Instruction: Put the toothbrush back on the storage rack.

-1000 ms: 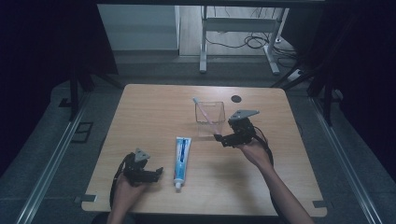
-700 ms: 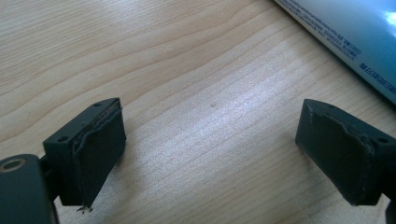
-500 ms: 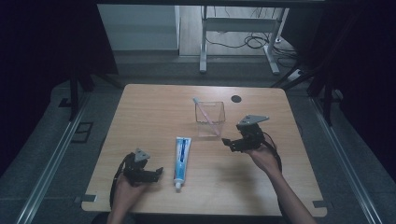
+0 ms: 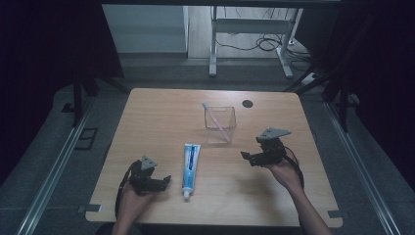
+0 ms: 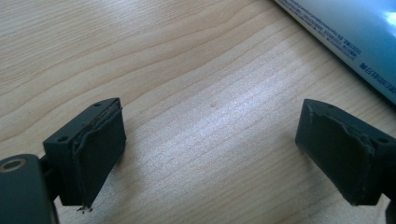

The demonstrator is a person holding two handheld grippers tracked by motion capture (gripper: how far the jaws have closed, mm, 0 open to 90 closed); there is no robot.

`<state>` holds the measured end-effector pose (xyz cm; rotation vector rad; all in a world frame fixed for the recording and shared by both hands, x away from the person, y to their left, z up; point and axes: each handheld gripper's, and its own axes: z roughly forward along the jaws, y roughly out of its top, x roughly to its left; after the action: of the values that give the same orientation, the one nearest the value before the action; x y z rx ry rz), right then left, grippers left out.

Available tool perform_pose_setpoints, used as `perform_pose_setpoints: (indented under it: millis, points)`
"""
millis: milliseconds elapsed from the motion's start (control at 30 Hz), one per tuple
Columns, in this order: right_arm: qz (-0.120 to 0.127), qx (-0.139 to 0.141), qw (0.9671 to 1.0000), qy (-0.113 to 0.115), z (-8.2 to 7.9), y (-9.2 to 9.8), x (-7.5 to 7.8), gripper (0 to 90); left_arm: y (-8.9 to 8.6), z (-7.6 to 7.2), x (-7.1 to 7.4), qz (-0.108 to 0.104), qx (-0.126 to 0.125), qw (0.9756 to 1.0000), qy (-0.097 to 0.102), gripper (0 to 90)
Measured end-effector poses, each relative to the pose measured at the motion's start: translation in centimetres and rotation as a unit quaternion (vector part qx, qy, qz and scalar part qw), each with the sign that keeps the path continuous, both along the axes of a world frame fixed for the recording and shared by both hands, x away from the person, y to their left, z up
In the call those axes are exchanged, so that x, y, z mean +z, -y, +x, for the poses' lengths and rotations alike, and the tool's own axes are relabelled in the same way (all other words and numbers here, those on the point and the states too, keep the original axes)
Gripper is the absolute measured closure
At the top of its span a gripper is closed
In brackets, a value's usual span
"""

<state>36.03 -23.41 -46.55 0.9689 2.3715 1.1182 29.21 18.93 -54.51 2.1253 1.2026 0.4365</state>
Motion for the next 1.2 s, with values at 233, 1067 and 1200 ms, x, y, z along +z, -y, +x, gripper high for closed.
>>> perform_pose_setpoints:
  millis: [233,1067,1200]
  points:
    - [0.002,-0.009,1.0000,-0.002,-0.8,1.3,-0.6,13.9,0.0,0.0,0.0,0.000,0.000,1.0000,0.000,8.5]
    - [0.013,-0.037,0.9992,-0.011,-3.9,4.7,-4.3,13.4,0.0,0.0,0.0,0.001,-0.001,1.0000,0.001,8.5]
    - [0.010,-0.039,0.9990,-0.016,-4.3,5.1,-5.1,13.5,0.0,0.0,0.0,0.000,0.001,1.0000,0.001,8.5]
